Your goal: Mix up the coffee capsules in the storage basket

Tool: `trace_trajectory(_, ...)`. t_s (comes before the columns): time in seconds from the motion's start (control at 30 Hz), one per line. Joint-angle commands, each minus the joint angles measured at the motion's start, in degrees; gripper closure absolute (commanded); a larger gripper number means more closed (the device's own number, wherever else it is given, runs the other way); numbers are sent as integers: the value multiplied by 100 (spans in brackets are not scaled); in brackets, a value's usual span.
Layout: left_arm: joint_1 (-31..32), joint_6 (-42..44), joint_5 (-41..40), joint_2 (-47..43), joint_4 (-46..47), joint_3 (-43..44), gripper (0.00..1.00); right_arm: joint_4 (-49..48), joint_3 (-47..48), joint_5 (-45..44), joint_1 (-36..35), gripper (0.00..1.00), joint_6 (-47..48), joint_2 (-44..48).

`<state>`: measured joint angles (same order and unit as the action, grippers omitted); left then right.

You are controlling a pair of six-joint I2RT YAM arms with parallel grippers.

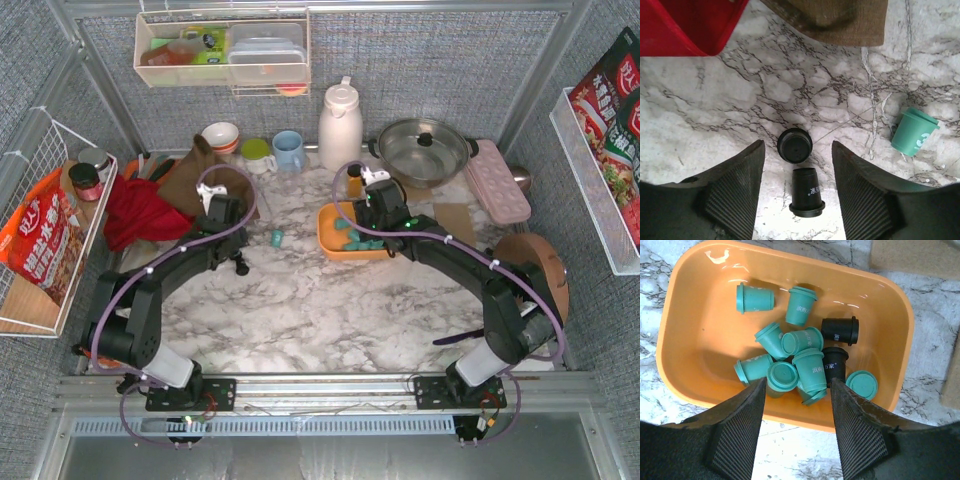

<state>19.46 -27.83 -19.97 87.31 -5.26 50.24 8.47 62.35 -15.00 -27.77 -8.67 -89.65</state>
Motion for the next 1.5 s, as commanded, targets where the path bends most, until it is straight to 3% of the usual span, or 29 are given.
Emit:
trace_trajectory(0.0, -4, -37, 427, 212, -56, 62, 37, -4, 52, 58, 0, 41, 40, 14)
trace_trajectory(0.77, -5, 139, 383, 674, -138, 135, 59, 145, 185, 174, 0, 41, 40, -128)
trace_trajectory(0.9, -11, 215, 419, 711, -168, 202, 66, 181, 195, 186, 0, 41, 46, -88)
trace_trajectory(1.2, 72, 727, 1192, -107, 157, 143, 74, 154, 113, 464, 0, 41, 58, 189)
trace_trajectory(1.47, 403, 1508, 1976, -1002, 636, 34, 74, 54, -113, 666, 0, 41, 8, 805)
